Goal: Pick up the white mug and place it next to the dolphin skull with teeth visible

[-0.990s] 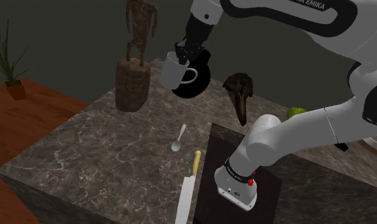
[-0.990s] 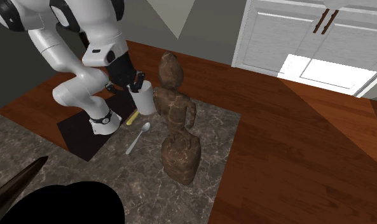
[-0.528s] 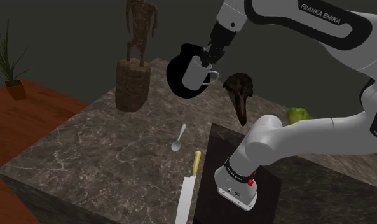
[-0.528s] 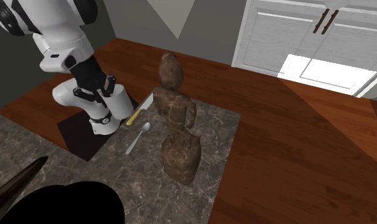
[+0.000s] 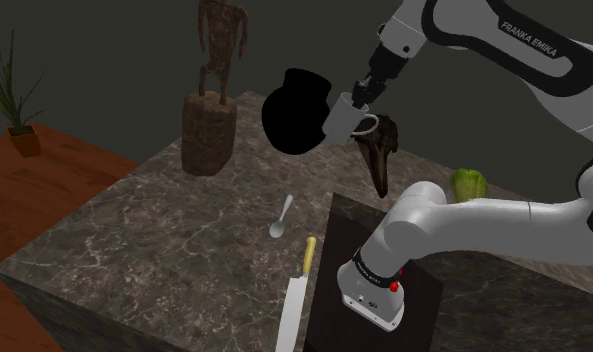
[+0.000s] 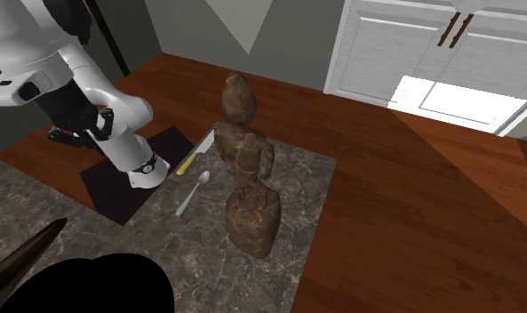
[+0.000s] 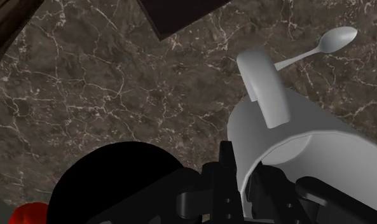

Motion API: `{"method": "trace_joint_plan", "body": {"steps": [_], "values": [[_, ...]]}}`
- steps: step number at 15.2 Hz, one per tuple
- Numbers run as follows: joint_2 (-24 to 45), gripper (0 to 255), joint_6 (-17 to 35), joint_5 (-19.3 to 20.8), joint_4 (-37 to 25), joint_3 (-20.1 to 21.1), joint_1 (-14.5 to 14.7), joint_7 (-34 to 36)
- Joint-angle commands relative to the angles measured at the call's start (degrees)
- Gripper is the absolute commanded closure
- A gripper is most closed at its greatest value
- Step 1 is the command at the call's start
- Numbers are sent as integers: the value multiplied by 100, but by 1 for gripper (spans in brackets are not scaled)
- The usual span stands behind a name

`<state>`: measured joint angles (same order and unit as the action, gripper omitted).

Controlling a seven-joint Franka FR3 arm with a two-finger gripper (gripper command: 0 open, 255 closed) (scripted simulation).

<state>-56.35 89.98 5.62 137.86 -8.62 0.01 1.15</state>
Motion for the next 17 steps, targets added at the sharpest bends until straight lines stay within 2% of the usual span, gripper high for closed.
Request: {"method": "trace_joint_plan", "body": {"steps": [1, 10, 17], "values": [[-179, 255, -107, 201, 60, -260, -98, -265], [-571, 255, -564, 1121, -165, -1410, -478, -1445], [-525, 255, -785, 1827, -687, -2336, -602, -2381]]}}
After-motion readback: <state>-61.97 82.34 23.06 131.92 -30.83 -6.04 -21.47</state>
